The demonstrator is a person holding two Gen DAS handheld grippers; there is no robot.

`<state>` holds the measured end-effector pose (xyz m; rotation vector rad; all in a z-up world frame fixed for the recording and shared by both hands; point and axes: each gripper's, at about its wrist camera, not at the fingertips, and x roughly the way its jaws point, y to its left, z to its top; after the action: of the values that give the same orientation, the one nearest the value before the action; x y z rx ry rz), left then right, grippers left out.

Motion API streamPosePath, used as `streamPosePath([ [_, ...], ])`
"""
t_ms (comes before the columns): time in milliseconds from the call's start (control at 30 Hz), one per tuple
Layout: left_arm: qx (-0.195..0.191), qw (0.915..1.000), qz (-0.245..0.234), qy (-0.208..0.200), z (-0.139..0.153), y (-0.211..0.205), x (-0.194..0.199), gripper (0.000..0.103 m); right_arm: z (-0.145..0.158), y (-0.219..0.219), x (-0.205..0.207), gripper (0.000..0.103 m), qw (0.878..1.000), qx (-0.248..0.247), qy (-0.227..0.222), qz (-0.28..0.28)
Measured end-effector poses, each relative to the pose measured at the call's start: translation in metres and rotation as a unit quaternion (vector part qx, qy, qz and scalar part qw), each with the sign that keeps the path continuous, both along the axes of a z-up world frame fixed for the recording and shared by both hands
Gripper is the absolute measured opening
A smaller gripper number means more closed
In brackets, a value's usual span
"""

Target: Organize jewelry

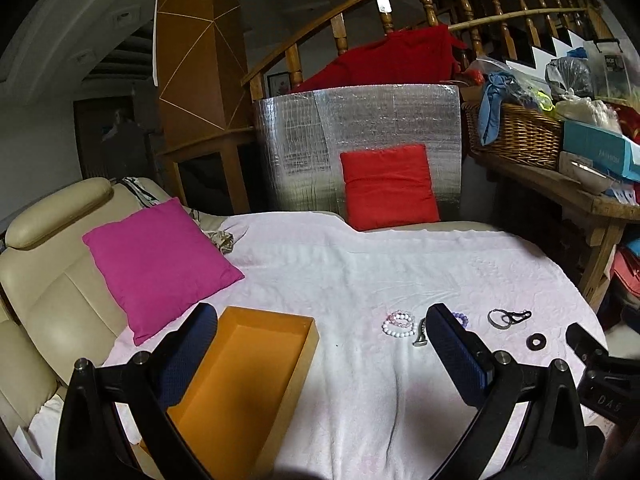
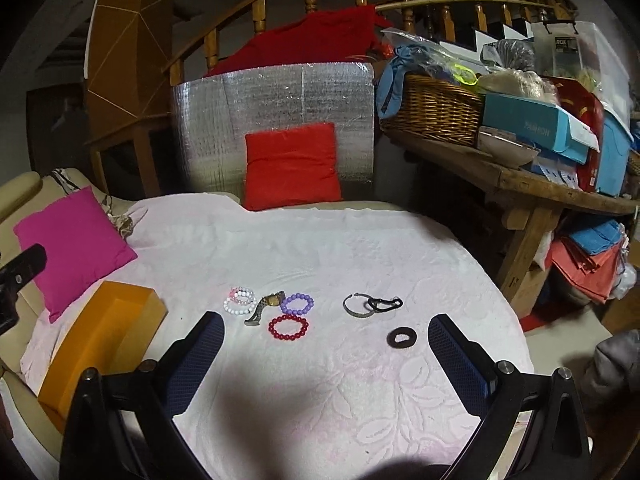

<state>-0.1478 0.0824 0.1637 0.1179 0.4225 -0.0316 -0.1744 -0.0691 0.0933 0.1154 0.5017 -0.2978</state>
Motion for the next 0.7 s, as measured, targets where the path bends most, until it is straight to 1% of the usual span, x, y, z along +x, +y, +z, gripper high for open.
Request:
streamPosePath([
  [100,-0.001,1.0,0.003,-0.003,-0.003,0.0,0.0,0.103,-0.003,-0.001,0.0,0.103,1.0,0.014,0.002,-0.004],
  [300,-0.004,0.9999,0.004,0.01,-0.012,-0.002,0.007,0.103,-0.005,-0.002,-0.003,0.103,1.0,0.022,-0.001,-0.011],
  [500,0.003,0.9999,0.005,0.01,-0.015,-0.009,0.009,0.103,-0.004,-0.002,-0.006,0.103,1.0,0.022,-0.01,-0.015],
  [700,0.005,0.9999,0.004,0.012,-0.017,-0.01,0.01,0.103,-0.003,-0.005,-0.008,0.103,0.999,0.033,-0.022,-0.019],
])
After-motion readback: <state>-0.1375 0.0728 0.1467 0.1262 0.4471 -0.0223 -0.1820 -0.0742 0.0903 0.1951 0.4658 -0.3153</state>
